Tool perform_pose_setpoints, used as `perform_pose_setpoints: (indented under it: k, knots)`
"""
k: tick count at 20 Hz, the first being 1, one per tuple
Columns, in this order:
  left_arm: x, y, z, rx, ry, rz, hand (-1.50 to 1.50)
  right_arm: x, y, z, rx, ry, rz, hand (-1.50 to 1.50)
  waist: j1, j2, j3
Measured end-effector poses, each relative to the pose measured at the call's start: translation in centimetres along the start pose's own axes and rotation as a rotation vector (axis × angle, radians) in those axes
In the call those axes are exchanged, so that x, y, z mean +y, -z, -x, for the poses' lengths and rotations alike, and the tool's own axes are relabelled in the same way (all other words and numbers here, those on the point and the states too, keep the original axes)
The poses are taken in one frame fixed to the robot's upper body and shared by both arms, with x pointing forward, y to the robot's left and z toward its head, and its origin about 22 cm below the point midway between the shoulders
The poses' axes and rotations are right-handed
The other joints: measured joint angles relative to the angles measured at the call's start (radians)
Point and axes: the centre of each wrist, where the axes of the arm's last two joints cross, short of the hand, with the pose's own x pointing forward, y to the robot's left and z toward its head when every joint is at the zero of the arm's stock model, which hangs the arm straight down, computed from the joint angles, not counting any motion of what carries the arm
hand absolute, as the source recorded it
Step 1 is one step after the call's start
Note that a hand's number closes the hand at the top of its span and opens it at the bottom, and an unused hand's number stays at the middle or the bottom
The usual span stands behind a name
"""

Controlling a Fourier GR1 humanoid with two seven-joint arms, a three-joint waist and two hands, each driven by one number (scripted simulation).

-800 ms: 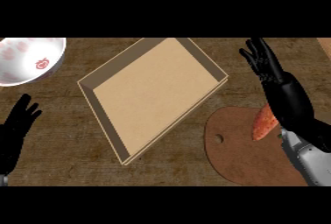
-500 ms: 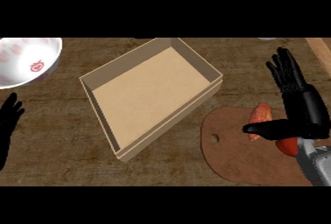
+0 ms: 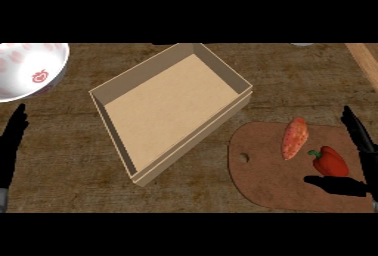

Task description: Pick the sweet potato from the cutting board and place it in the cardboard box

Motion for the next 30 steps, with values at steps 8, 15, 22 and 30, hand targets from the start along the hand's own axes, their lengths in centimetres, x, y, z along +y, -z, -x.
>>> perform_pose_setpoints:
  k: [8,15,22,30]
  knots:
    - [-1.0,0.9,0.3,-0.015,0.015,0.018,0.00,-5.7,-1.3,0.6,-0.028,-0.230,-0.070,-1.50,0.025,-0.004,-0.002]
    - [-1.8,1.2,0.7,-0.026,0.021,0.030,0.00,-8.1,2.1,-3.4,0.103,-0.476,-0.290,-1.50,0.041,-0.002,-0.003]
    - [-2.3,1.9,0.3,-0.026,0.014,0.036,0.00,-6.1,5.1,-6.4,0.262,-0.618,-0.491,-1.50,0.049,-0.002,-0.002]
    - [-2.5,1.6,0.5,-0.021,0.015,0.038,0.00,-2.7,8.3,-6.7,0.353,-0.683,-0.579,-1.50,0.046,-0.003,-0.001]
